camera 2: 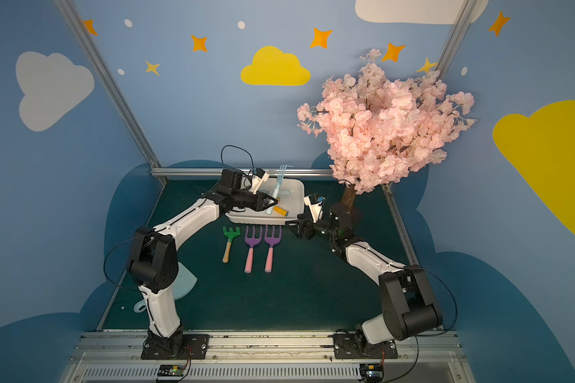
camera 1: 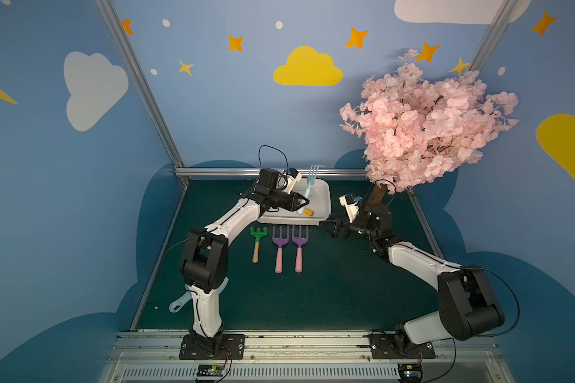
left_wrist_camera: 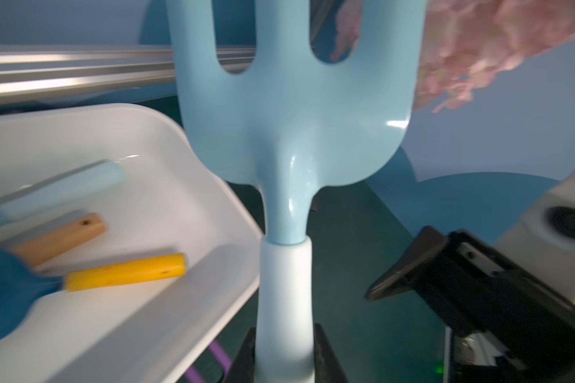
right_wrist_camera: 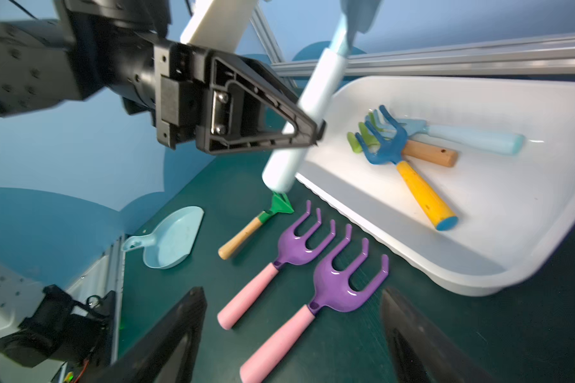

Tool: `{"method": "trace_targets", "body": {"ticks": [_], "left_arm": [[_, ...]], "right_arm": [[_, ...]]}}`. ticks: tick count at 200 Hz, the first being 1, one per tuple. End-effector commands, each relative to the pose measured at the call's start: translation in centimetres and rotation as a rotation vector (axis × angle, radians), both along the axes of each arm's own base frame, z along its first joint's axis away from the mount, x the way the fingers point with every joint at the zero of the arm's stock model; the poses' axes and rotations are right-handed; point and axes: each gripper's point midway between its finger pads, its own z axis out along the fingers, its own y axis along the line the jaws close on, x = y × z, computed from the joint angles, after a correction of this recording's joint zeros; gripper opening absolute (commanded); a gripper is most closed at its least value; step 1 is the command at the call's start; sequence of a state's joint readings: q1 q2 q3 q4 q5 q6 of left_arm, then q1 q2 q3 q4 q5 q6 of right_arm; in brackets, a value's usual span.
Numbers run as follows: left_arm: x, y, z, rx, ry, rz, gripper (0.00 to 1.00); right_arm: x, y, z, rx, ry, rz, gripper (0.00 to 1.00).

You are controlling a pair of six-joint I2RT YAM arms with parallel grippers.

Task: Take the hand rake out of the storage box
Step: Pick up the rake from the storage box.

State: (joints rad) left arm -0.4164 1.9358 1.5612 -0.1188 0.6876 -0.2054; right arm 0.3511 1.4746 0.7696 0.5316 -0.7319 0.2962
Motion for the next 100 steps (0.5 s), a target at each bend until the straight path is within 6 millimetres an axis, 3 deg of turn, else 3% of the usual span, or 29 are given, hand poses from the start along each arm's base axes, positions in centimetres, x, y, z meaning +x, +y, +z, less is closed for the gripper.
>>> {"method": "trace_targets", "body": {"ticks": [1, 26, 62, 100], "left_arm": [[-3.6, -3.8, 3.1, -0.204, 0.024, -0.203, 0.03], [-3.8, -4.2, 3.0, -0.267, 0.06, -0.247, 0.03], [-4.8, -4.5, 2.8, -0.271, 0.069, -0.303, 0.03], [-5.7, -4.8, 1.7, -0.256, 0.096, -0.348, 0.03]], "right_arm": [[-1.4, -0.2, 5.3, 0.198, -0.116, 0.096, 0.71], [-1.5, -0.7, 5.8, 0.242, -0.096, 0.133, 0.59], [0.1, -2.2, 5.5, 0.257, -0.071, 0.065, 0.58], [1.9, -2.2, 5.6, 0.248, -0.027, 0.035, 0.55]]}}
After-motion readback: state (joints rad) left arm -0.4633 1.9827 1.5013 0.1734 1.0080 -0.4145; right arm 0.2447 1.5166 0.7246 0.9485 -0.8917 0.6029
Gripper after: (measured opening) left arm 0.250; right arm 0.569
